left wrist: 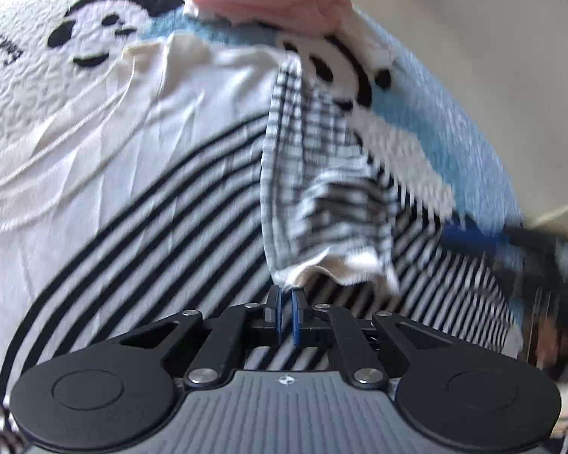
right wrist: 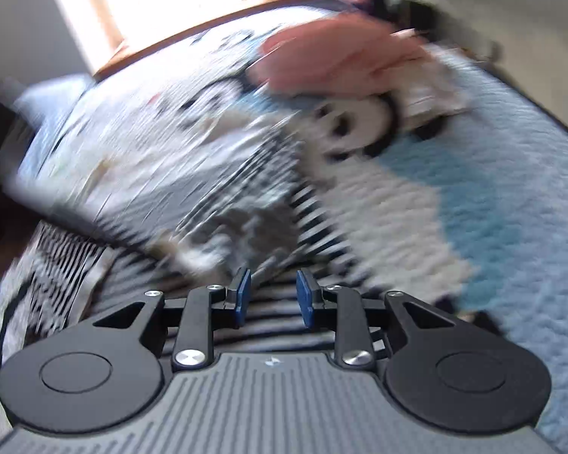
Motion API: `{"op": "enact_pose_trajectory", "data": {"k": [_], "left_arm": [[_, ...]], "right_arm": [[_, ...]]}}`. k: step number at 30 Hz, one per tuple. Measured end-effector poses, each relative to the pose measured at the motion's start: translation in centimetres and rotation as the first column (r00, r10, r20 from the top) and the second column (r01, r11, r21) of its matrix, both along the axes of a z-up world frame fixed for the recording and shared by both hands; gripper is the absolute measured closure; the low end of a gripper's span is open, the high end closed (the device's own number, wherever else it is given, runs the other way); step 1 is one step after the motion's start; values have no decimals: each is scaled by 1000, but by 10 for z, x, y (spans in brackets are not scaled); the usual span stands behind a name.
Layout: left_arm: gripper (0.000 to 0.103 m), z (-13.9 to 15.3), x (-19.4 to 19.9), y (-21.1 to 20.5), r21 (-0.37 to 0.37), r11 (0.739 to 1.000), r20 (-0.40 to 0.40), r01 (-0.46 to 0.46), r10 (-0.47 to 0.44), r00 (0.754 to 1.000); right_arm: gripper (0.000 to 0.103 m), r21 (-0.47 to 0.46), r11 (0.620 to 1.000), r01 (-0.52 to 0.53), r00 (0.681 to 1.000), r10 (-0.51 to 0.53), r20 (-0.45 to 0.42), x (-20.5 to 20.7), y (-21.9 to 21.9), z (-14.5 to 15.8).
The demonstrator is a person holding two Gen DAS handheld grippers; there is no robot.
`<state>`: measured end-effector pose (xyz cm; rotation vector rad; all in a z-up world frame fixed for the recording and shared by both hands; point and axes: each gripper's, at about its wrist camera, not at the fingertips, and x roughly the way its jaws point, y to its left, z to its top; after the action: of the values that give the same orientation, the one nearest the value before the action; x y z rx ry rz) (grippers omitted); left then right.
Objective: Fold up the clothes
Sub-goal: 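Fold the other sweater side inward with the left gripper while the right gripper holds the sleeve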
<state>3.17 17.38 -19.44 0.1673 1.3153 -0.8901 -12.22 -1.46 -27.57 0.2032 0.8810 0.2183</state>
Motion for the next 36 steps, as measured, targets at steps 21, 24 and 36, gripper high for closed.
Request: {"op": "enact_pose_trajectory", "data": {"k": [21, 24, 36], "left_arm": [[82, -7, -25, -49, -205, 940, -79, -273, 262, 962], [73, 16, -1, -52, -270, 919, 3, -287, 299, 954], [61, 20, 93, -138, -19, 993, 231, -117, 118, 966]], "right_arm": [[83, 109, 945, 307, 949, -296, -105, 19, -75, -32], [74, 54, 982, 180, 984, -179, -25, 19, -61, -22], [77, -417, 872, -256, 945, 317, 83, 17, 14, -35]]}}
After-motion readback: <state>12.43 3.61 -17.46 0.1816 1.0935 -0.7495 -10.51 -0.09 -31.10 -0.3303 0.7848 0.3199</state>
